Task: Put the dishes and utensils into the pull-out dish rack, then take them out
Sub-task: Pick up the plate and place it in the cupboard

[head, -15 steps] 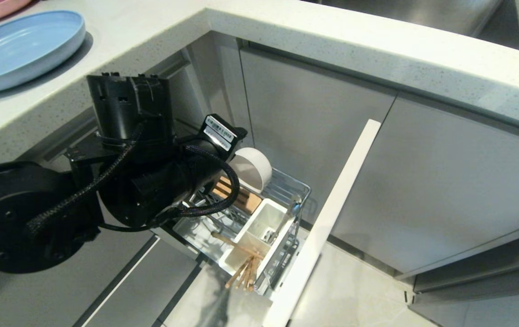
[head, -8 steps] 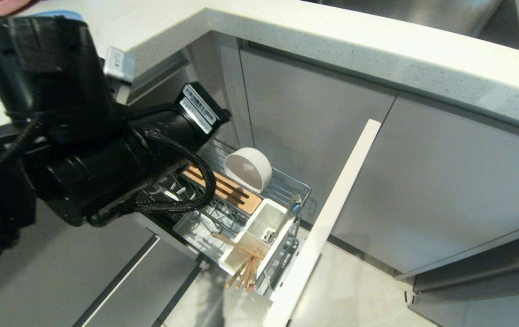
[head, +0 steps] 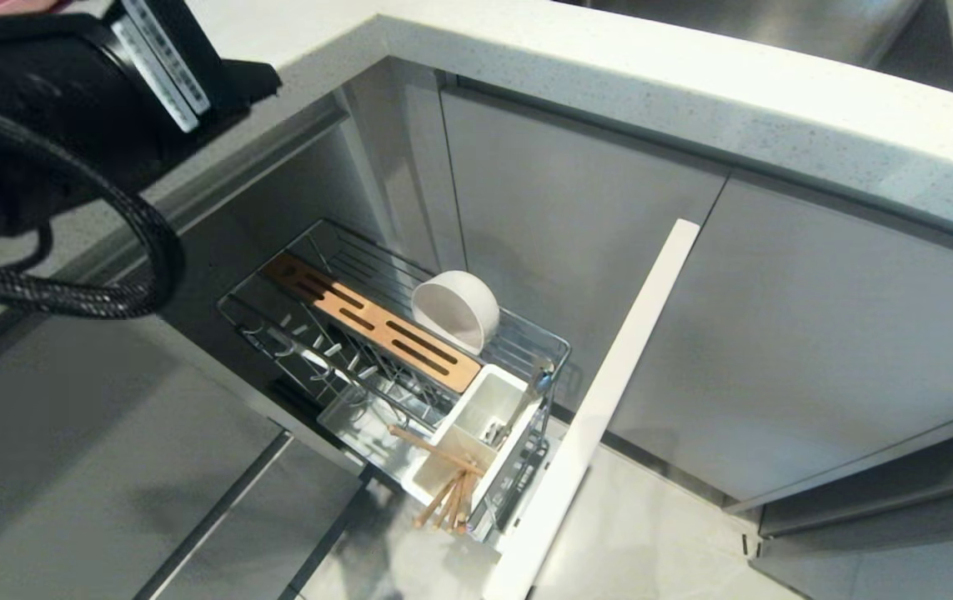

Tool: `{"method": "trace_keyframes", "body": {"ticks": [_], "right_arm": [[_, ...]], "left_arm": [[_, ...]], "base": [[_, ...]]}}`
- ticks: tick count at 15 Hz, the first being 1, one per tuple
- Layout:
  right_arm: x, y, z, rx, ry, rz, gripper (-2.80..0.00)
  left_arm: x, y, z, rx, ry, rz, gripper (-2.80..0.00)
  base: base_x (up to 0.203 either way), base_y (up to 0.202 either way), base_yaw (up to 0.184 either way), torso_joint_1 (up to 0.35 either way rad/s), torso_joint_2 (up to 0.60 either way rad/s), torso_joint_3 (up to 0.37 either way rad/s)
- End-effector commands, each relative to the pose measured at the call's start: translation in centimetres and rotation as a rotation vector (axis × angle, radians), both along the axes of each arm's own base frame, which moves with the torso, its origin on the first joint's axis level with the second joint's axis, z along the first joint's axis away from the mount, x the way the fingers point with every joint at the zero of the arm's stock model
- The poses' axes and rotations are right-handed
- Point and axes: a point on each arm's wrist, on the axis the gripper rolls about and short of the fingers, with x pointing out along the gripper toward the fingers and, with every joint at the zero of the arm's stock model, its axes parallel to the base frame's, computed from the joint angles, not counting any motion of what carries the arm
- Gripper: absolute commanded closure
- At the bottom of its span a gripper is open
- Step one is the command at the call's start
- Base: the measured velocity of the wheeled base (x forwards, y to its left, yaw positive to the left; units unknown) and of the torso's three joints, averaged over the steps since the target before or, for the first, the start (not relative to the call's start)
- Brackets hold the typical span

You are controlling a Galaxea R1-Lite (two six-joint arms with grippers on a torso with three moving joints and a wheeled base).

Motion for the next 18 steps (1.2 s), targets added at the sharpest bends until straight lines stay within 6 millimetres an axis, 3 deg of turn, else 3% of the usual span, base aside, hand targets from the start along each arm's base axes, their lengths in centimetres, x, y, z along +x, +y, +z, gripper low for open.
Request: {"method": "trace_keyframes", "body": {"ticks": [1, 5, 9, 12, 13, 18], "right_arm": [[0.0, 0.0, -0.1, 0.000, -0.002, 0.001, 0.00], [0.0, 0.0, 0.0, 0.000, -0.004, 0.000, 0.00], [0.0, 0.0, -0.1, 0.000, -0.003, 0.001, 0.00], [0.0, 0.0, -0.1, 0.001, -0.003, -0.002, 0.00], [0.0, 0.0, 0.0, 0.000, -0.003, 0.000, 0.00], [0.0, 0.0, 0.0, 0.000, -0.003, 0.001, 0.00]], "left_arm": [[-0.6, 1.6, 2.9, -0.017, -0.029, 0.064, 0.00], [0.3, 3.4, 5.1, 0.062, 0.049, 0.181, 0.00], [2.4, 5.2, 5.2, 0.067, 0.133, 0.491, 0.00], [2.1, 5.7, 5.4, 0.042, 0.125, 0.516, 0.00], [2.0, 5.9, 5.5, 0.039, 0.122, 0.520, -2.80], [1.7, 6.3, 6.2, 0.002, 0.097, 0.528, -2.80]], "base": [[0.000, 0.000, 0.000, 0.000, 0.00, 0.000], [0.000, 0.000, 0.000, 0.000, 0.00, 0.000], [0.000, 0.000, 0.000, 0.000, 0.00, 0.000], [0.000, 0.000, 0.000, 0.000, 0.00, 0.000], [0.000, 0.000, 0.000, 0.000, 0.00, 0.000], [0.000, 0.000, 0.000, 0.000, 0.00, 0.000]]}}
